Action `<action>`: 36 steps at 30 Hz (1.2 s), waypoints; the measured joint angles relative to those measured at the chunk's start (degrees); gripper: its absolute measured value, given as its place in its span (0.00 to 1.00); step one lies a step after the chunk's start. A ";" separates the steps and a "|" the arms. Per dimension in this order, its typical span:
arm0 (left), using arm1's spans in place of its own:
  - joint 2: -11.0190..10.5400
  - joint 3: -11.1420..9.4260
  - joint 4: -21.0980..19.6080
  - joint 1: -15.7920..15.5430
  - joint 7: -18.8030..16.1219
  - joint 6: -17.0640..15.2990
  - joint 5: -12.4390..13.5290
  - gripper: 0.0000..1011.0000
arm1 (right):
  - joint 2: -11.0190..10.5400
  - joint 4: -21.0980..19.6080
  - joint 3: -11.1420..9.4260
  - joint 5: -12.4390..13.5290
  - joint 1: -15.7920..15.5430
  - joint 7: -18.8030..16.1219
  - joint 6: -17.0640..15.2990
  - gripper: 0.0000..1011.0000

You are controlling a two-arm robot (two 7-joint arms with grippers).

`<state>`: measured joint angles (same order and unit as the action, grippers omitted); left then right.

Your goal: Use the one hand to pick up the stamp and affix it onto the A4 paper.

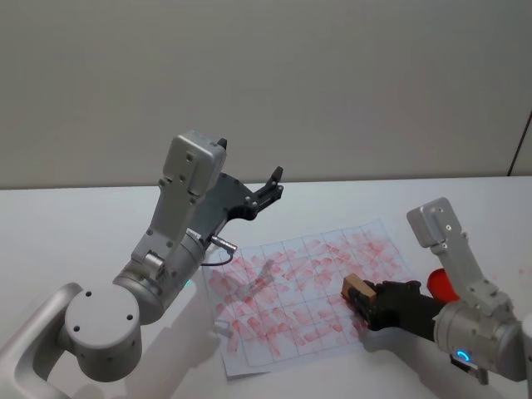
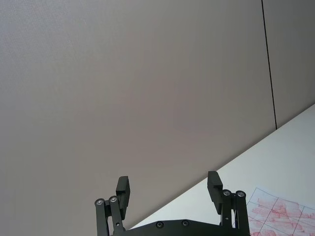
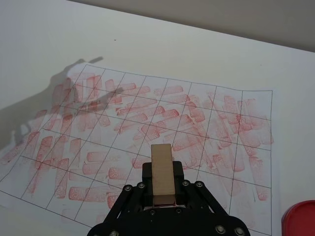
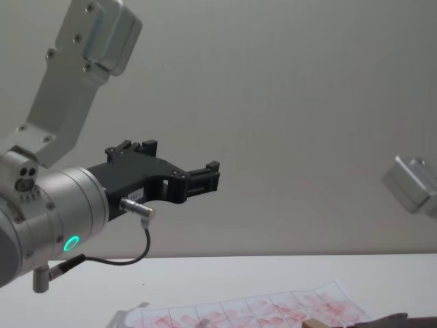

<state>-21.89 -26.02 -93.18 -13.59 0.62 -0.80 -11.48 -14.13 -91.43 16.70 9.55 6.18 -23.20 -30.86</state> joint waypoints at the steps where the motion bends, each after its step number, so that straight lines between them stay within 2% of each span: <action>1: 0.00 0.00 0.00 0.00 0.00 0.00 0.00 0.99 | 0.05 0.24 0.05 -0.04 0.14 -0.06 -0.09 0.21; 17: 0.00 0.00 0.00 0.00 0.00 0.00 0.00 0.99 | 0.31 1.32 0.31 -0.26 0.88 -0.15 0.04 0.21; 25: 0.00 0.00 0.00 0.00 0.00 0.00 0.00 0.99 | 0.14 0.93 0.31 -0.49 0.93 0.24 1.61 0.21; 29: 0.00 0.00 0.00 0.00 0.00 0.00 0.00 0.99 | -0.10 0.13 0.10 -0.50 0.79 1.02 2.88 0.22; 31: 0.00 0.00 0.00 0.00 0.00 0.00 0.00 0.99 | -0.52 -1.13 -0.34 -0.32 0.34 2.39 4.37 0.21; 36: 0.00 0.00 0.00 0.00 0.00 0.00 0.00 0.99 | -1.39 -3.29 -1.12 0.36 -0.64 4.90 5.79 0.21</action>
<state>-21.89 -26.02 -93.18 -13.59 0.62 -0.80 -11.48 -15.53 -94.72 15.59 9.91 5.54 -18.29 -25.07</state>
